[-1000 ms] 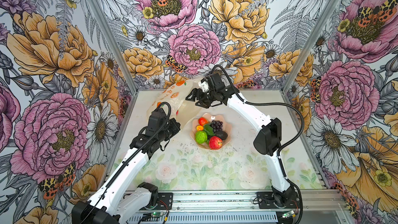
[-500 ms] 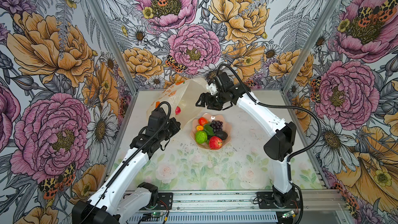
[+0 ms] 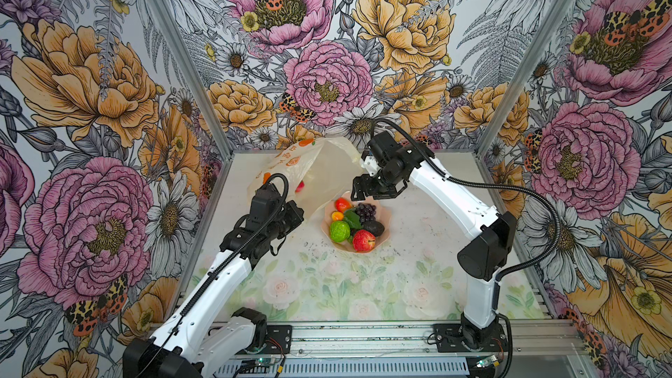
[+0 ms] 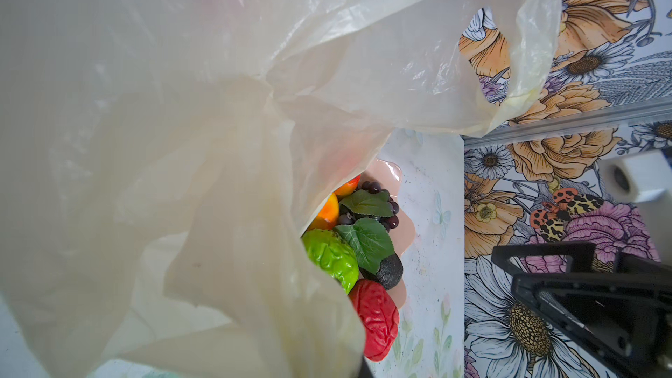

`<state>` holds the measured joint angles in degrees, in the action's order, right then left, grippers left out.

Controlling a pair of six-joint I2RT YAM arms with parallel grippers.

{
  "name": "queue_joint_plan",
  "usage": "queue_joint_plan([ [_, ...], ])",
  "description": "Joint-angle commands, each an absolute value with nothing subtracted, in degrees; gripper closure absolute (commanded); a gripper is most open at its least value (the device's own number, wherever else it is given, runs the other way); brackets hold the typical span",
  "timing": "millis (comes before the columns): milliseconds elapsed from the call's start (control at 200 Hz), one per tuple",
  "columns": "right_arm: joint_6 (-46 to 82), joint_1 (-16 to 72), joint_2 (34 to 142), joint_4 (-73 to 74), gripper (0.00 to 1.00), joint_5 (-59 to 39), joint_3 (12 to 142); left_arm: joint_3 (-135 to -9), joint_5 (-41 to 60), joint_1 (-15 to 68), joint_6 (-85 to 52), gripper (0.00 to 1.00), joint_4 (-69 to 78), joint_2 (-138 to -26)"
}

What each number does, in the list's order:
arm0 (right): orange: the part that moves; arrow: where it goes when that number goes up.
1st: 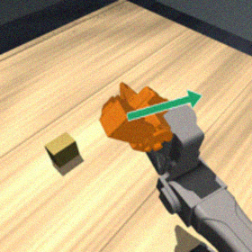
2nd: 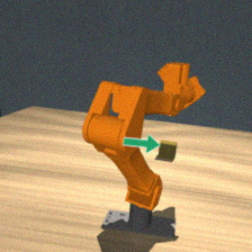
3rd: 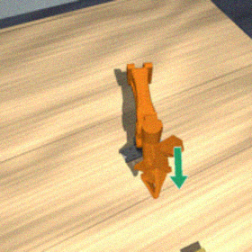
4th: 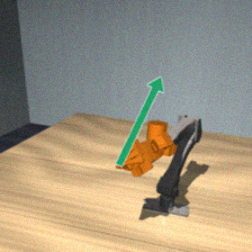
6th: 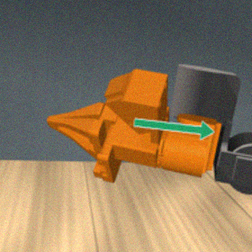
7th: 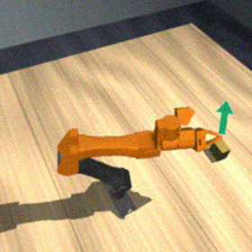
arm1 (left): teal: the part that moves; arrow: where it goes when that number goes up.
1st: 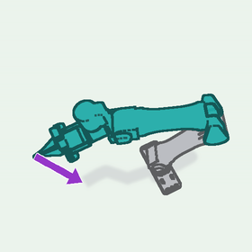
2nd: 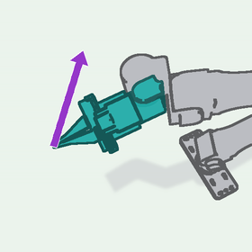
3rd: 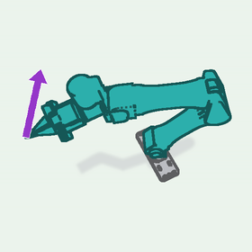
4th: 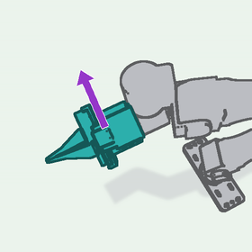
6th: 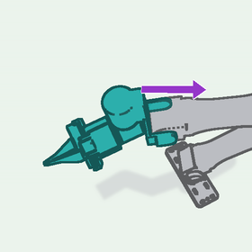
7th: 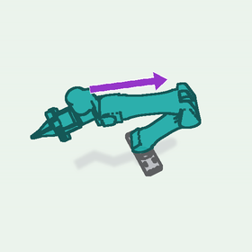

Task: Place the fruits into the plastic bag
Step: 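Withdraw the right gripper from the bag and move it over the plate, then lower the right gripper onto the red wrinkled fruit and close on it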

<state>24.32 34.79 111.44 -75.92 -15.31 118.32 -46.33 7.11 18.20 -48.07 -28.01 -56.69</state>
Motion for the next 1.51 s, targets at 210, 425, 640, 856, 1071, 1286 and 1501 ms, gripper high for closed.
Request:
queue_joint_plan([
  [210, 20.4, 38.1, 110.3, -81.3, 0.16, -13.5, 113.2, -45.2, 7.8, 17.7, -48.0, 1.0, -26.5, -55.0],
  [425, 20.0, 40.5, 111.5, -81.1, 0.15, -13.4, 109.7, -45.0, 7.6, 17.7, -48.2, 1.0, -26.6, -54.6],
  [640, 19.7, 41.7, 112.9, -80.6, 0.15, -12.6, 107.4, -44.8, 7.6, 17.7, -48.3, 1.0, -26.6, -54.4],
  [856, 19.5, 42.0, 114.0, -79.4, 0.15, -12.7, 105.0, -44.3, 7.6, 17.6, -48.3, 1.0, -26.7, -53.9],
  [1071, 19.6, 42.0, 114.9, -77.7, 0.15, -12.6, 103.0, -44.3, 7.9, 17.3, -48.2, 1.0, -26.7, -53.8],
  [1286, 19.6, 42.0, 116.3, -76.7, 0.15, -12.4, 102.4, -44.4, 8.4, 16.8, -47.9, 1.0, -26.8, -53.9],
  [1501, 19.6, 42.0, 117.6, -75.8, 0.15, -12.8, 101.7, -44.5, 8.9, 16.1, -47.7, 1.0, -27.2, -53.7],
])
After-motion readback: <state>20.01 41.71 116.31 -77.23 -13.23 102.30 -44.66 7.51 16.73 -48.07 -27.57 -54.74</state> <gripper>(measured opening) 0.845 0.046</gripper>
